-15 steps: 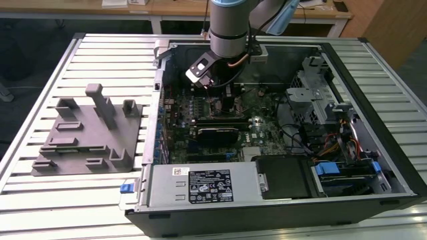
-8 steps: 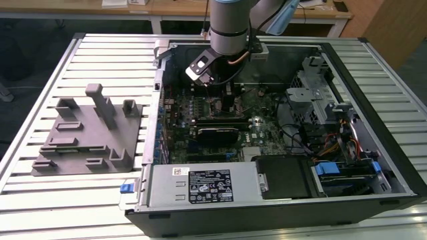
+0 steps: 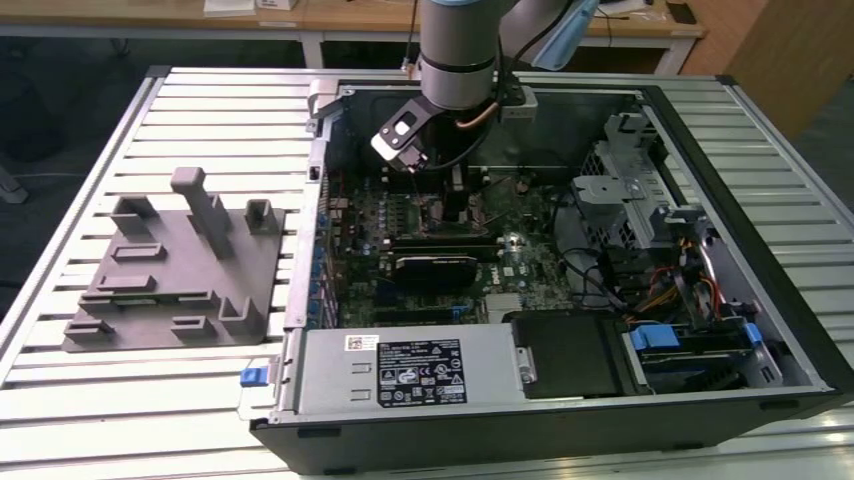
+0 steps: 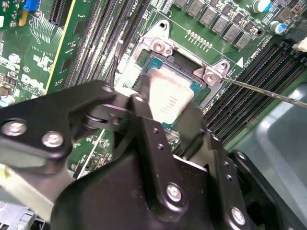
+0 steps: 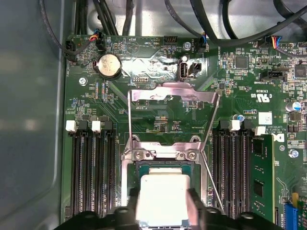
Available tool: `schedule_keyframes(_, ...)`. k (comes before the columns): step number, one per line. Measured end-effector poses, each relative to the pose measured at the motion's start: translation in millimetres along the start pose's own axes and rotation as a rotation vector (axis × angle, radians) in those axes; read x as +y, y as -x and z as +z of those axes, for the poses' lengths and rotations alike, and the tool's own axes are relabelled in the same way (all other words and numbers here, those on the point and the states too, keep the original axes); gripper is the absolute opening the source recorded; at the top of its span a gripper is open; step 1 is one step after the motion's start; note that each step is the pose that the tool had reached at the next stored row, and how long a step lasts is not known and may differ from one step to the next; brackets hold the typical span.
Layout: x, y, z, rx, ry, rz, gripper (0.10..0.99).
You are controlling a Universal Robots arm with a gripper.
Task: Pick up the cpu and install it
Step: 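Place the cpu into insertion slot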
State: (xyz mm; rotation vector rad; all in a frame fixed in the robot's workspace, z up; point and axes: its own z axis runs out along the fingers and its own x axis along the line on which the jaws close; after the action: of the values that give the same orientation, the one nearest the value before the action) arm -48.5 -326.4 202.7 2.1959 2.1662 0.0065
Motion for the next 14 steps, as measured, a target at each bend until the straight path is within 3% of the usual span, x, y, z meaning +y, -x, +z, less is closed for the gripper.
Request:
schedule_keyframes(1,0.0,0.0,0.0,0.0,0.0,0.0,0.451)
schedule_keyframes(4,0.0,0.0,0.0,0.0,0.0,0.0,0.392)
schedule_keyframes(7,0.0,0.0,0.0,0.0,0.0,0.0,0.216)
schedule_keyframes(8,0.0,0.0,0.0,0.0,0.0,0.0,0.216)
schedule_keyframes(10,0.0,0.0,-0.1,0.0,0.0,0.0,0.106)
schedule_keyframes(14,0.0,0.0,-0.1,0.0,0.0,0.0,0.106)
